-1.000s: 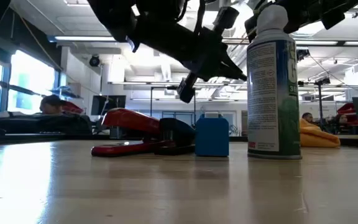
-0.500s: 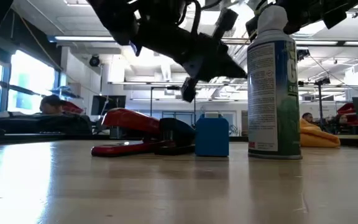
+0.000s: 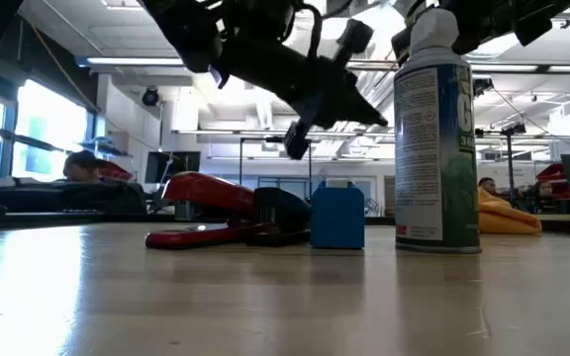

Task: Apply microfiber cloth
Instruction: Spray the black cellphone using the white spray bottle

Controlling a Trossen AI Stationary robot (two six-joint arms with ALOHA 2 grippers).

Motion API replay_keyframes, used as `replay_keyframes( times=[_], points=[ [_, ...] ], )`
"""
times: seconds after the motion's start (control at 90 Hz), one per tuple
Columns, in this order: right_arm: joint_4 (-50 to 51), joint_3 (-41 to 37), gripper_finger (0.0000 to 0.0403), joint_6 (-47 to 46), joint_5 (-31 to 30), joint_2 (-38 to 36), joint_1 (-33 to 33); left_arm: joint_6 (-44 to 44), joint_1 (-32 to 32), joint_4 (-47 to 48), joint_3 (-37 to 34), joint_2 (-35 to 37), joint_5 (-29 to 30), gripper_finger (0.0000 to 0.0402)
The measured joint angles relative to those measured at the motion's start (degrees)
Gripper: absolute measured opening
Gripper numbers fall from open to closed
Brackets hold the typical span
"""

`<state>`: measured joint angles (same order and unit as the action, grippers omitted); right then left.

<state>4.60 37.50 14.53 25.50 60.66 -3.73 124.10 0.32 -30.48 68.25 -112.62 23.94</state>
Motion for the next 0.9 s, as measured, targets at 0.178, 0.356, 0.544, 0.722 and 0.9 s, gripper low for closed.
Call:
replay_keyframes(
  times=[0.178, 0.356, 0.544, 0.722, 0.9],
  points=[
    [0.50, 0.00, 0.0000, 0.00, 0.00, 0.00, 0.00, -1.77, -0.92, 0.25, -0.02, 0.00, 1.76, 0.0009],
    [0.52, 0.00, 0.0000, 0.54, 0.00, 0.00, 0.00, -5.97, -2.29, 1.89, -0.02, 0.00, 0.93, 0.0009],
    [0.49, -0.02, 0.0000, 0.57, 0.01, 0.00, 0.00, -8.48, -4.04, 2.05, -0.02, 0.01, -9.42, 0.0009],
    [0.49, -0.02, 0.0000, 0.39, 0.00, 0.00, 0.00, -8.68, -3.57, 3.62, -0.02, 0.01, -18.73, 0.0009],
    [0.36, -0.04, 0.0000, 0.51, 0.00, 0.02, 0.00, -12.03, -3.30, 10.65, -0.02, 0.02, -19.71, 0.0009]
  ],
)
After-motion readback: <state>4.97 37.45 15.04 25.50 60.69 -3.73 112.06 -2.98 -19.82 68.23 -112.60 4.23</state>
